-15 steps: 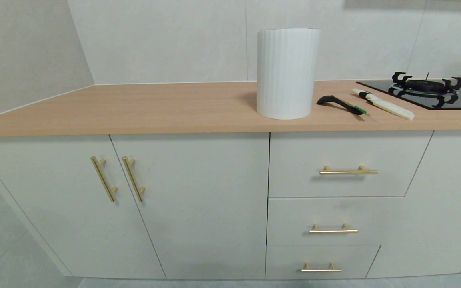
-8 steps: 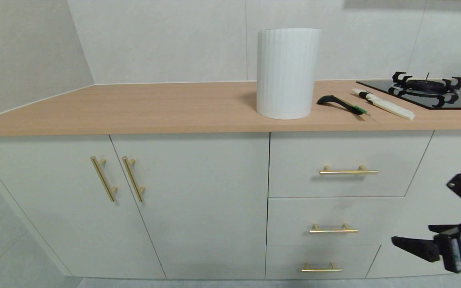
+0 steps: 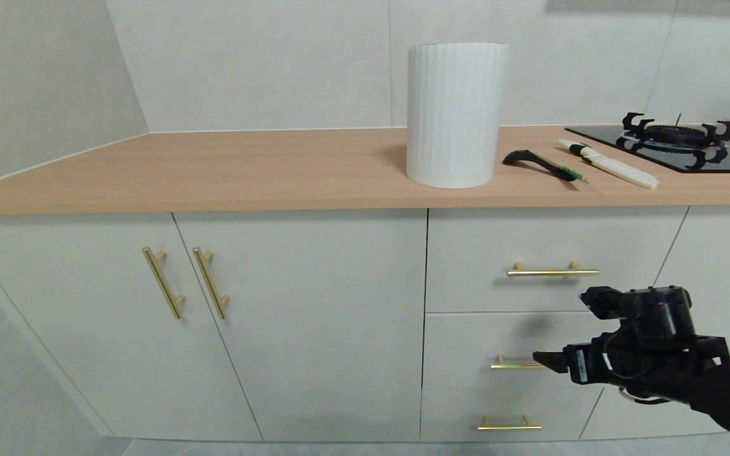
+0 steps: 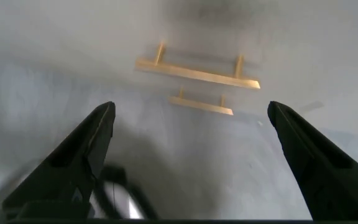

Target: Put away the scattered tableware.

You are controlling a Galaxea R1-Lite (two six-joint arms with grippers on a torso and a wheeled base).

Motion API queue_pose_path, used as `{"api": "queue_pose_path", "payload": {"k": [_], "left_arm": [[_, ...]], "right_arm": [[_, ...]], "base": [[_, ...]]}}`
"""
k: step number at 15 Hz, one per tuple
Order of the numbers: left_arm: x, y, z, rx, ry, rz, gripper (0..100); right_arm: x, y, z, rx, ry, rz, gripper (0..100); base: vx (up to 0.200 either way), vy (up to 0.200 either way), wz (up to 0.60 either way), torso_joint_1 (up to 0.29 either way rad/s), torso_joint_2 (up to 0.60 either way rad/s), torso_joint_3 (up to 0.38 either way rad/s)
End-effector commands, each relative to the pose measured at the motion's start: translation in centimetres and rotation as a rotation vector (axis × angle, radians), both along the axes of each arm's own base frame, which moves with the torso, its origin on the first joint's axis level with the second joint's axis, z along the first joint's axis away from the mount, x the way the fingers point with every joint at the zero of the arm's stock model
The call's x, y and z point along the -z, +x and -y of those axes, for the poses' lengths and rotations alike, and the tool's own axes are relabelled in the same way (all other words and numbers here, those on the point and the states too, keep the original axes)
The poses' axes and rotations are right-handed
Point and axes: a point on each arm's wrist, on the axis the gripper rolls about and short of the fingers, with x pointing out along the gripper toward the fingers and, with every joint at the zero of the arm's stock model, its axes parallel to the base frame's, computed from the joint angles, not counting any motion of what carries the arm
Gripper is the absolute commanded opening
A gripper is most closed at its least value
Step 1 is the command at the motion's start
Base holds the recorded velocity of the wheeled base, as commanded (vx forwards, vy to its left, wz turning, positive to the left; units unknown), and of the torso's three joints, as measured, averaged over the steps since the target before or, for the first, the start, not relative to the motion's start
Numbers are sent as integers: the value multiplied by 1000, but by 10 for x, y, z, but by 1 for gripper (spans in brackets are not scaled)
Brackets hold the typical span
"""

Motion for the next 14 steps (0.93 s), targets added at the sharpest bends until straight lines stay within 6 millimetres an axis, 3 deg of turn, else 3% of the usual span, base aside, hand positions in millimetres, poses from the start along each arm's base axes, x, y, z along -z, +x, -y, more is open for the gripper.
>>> {"api": "queue_pose_path", "payload": {"k": [1,3,6,14], "left_arm": [[0,0,0,-1,0,0,100],[0,0,0,1,0,0,100],[0,0,0,1,0,0,100],[0,0,0,-1,0,0,100]], "right_arm": [[63,9,-2,52,-21,-76,100],[82,15,-4,89,-47,-26,100],[93,22,-8,164,-78,89,100],[94,35,-17,212,-75,153,100]], "base": [[0,0,0,0,0,0],[0,0,0,0,0,0],[0,0,0,0,0,0],[0,0,0,0,0,0]]}}
